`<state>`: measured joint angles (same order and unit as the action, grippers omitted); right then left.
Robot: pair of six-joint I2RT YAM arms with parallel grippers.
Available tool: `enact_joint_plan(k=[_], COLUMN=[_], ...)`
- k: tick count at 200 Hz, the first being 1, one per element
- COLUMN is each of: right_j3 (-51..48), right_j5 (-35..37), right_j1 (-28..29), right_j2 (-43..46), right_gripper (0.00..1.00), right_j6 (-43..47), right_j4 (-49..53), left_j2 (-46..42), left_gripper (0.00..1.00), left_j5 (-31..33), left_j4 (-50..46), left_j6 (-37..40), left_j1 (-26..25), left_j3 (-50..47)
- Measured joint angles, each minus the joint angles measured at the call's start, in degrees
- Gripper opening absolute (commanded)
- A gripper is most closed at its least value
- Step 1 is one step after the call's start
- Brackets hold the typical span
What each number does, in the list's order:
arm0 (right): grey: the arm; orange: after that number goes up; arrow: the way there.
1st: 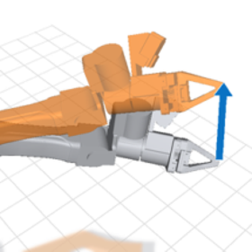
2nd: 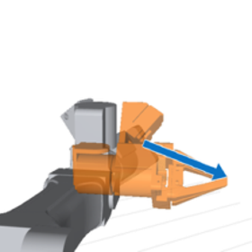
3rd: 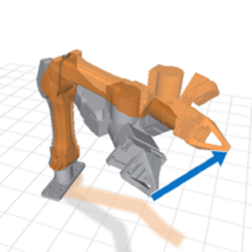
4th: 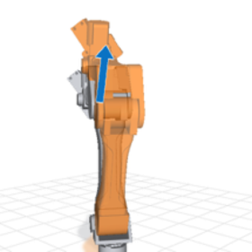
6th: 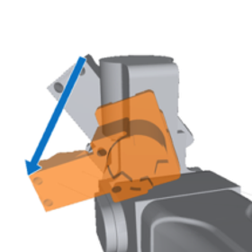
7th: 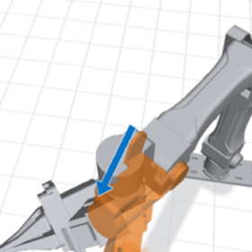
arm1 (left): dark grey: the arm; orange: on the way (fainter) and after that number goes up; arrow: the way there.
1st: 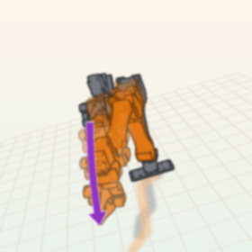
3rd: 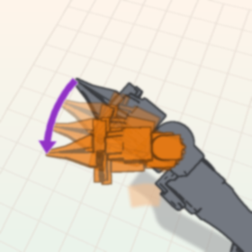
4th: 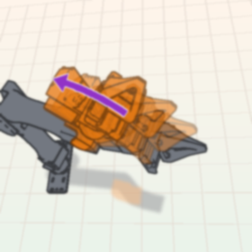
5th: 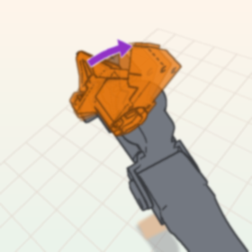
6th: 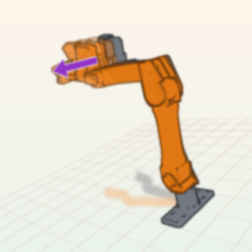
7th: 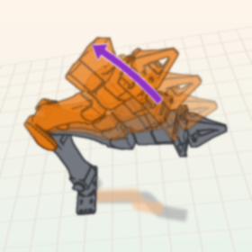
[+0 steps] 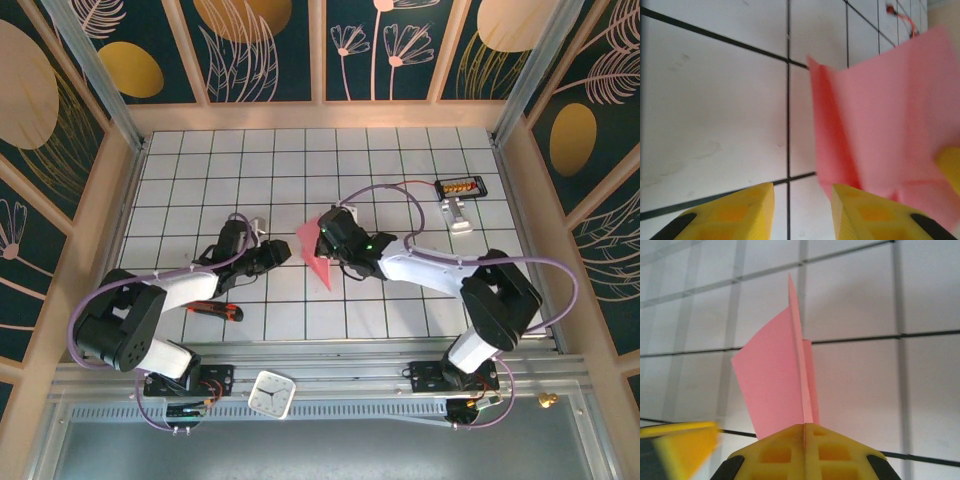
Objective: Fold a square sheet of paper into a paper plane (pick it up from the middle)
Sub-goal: Move a paper plane to the center of the table.
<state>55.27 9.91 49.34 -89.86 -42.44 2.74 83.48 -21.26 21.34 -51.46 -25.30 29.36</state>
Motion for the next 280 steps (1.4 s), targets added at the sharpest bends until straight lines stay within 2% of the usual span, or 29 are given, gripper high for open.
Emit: enact_joint_plan(k=[40, 75, 112, 160, 182, 201, 224, 249, 280], right_j3=[-10.7, -20.3, -24.3, -26.1, -26.1, -24.8, -19.5, -13.2, -12.1], right_j5=[-10.3, -15.3, -17.1, -18.1, -16.8, -13.0, -7.0, -2.0, 1.1], right_j1=[-6.4, -11.3, -14.9, -21.7, -24.2, -22.4, -15.2, -8.0, -7.8], right_j2=[3.3, 0.2, -0.2, 5.2, 9.9, 15.1, 17.7, 14.2, 8.5], right_gripper=[0.02, 0.14, 0.32, 0.40, 0.48, 0.52, 0.52, 0.51, 0.49], right_j6=[-5.2, -7.6, -6.2, -0.4, 3.0, 6.2, 9.2, 10.6, 10.8], right_j4=[-13.9, -20.9, -22.3, -19.4, -15.1, -9.6, -4.7, -2.4, -1.2], left_j2=[-4.9, -5.1, -3.2, -1.3, 0.1, 0.9, 1.3, 1.8, 1.9], left_gripper=[0.41, 0.43, 0.46, 0.47, 0.47, 0.47, 0.47, 0.47, 0.48], left_j5=[3.0, 1.9, -0.6, -2.4, -2.8, -2.9, -2.9, -2.9, -3.0], left_j4=[1.4, 2.3, 2.5, 2.6, 2.8, 3.0, 3.1, 3.4, 3.8], left_j6=[-2.2, -2.3, -2.4, -2.5, -2.5, -2.5, -2.5, -2.5, -2.4], left_j1=[0.9, 0.9, 0.7, -1.0, -1.8, -2.1, -2.1, -2.1, -2.4], left_j3=[-1.2, -1.2, -1.2, -0.9, -0.2, -0.1, -0.1, 0.3, 0.4])
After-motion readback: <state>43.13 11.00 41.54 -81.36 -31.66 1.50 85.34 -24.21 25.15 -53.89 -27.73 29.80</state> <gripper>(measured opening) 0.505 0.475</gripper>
